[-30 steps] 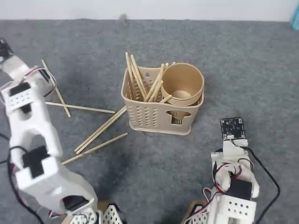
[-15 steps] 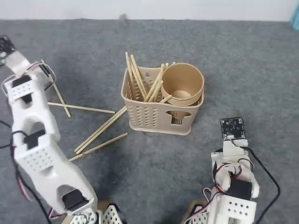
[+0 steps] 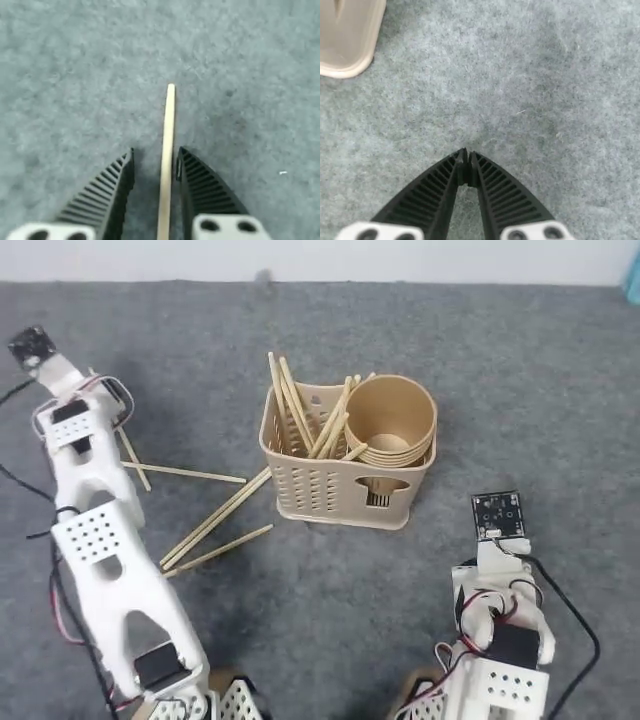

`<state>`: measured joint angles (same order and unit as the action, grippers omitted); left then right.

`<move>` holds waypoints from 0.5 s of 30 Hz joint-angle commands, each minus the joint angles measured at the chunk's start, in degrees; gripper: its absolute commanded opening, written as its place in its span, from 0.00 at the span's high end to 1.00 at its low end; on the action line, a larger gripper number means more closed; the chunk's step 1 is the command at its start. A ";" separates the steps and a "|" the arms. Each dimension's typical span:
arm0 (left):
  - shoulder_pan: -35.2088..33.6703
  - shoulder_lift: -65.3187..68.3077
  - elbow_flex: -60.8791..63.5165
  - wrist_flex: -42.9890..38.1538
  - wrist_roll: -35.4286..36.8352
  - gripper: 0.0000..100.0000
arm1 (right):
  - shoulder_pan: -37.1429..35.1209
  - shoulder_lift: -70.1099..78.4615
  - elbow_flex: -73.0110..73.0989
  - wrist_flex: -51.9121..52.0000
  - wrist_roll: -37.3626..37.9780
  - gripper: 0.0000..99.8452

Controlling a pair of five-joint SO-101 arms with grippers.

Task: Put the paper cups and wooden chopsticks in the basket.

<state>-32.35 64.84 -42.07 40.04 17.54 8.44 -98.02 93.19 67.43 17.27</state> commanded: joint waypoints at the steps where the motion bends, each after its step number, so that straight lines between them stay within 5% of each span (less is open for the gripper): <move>1: 2.46 7.30 -16.04 8.88 0.70 0.86 | -0.13 -0.66 -0.62 0.75 0.62 0.99; 11: 2.73 21.89 -53.23 35.87 0.44 0.99 | -0.22 -0.66 -0.62 0.75 0.62 0.99; 15: 2.90 18.55 -54.11 45.45 0.35 0.99 | -0.22 -0.66 -0.62 0.75 0.62 0.99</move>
<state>-30.86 87.16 -92.53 76.44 17.54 8.44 -98.02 93.19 67.43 17.27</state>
